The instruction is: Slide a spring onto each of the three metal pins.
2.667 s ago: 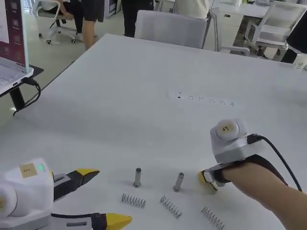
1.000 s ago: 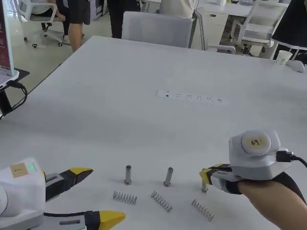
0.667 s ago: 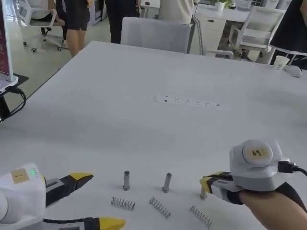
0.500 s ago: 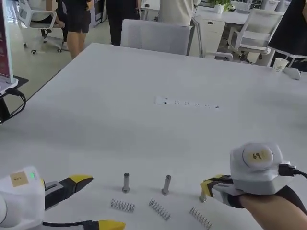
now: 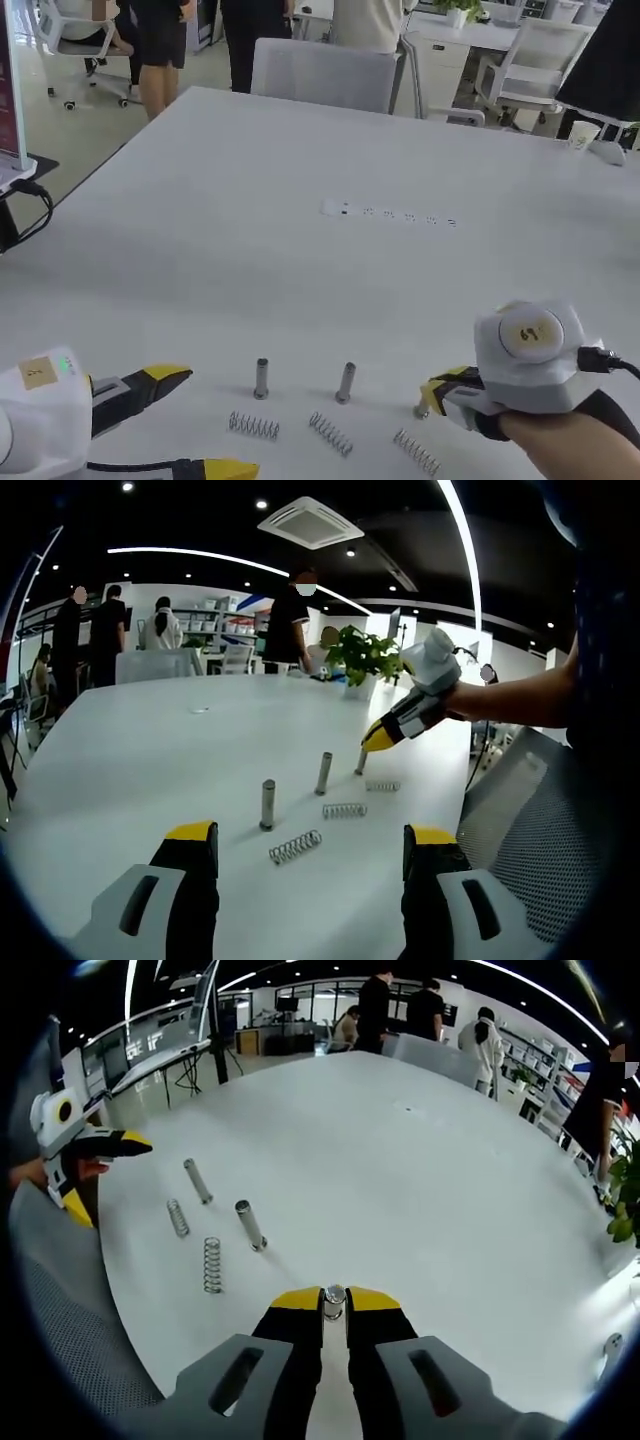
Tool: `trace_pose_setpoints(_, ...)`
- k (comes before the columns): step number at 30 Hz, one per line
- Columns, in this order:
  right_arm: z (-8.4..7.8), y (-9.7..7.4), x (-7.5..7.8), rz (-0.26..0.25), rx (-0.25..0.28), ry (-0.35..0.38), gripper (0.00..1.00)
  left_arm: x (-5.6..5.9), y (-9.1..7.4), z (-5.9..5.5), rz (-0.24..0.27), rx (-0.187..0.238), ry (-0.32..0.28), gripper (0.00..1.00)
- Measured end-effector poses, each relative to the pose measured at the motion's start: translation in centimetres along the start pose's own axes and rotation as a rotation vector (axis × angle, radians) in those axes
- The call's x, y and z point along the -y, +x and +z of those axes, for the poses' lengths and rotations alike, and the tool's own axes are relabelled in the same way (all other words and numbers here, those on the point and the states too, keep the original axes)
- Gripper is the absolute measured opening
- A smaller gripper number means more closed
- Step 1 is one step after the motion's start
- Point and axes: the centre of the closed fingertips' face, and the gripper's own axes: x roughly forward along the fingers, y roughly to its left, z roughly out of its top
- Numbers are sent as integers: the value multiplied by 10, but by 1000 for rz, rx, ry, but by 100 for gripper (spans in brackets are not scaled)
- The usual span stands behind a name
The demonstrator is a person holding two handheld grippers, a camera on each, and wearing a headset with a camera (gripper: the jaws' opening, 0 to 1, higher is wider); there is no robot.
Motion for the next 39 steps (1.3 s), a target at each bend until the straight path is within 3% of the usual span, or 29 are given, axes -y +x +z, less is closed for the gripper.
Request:
trace_pose_setpoints(5, 0, 0, 0, 8, 6, -1, 6, 0, 0, -2, 0, -5, -1, 72)
trace_pose_setpoints(9, 0, 1, -1, 10, 8, -71, 6, 1, 0, -1, -2, -4, 0, 72)
trace_pose_setpoints(14, 1, 1, 1, 13, 7, -83, 6, 1, 0, 1, 0, 1, -1, 71)
trace_pose_setpoints(30, -3, 0, 3, 6, 3, -52, 12, 3, 1, 1, 0, 3, -1, 72)
trace_pose_setpoints(39, -8, -11, 8, -5, 13, -19, 14, 2, 0, -1, 2, 2, -1, 72)
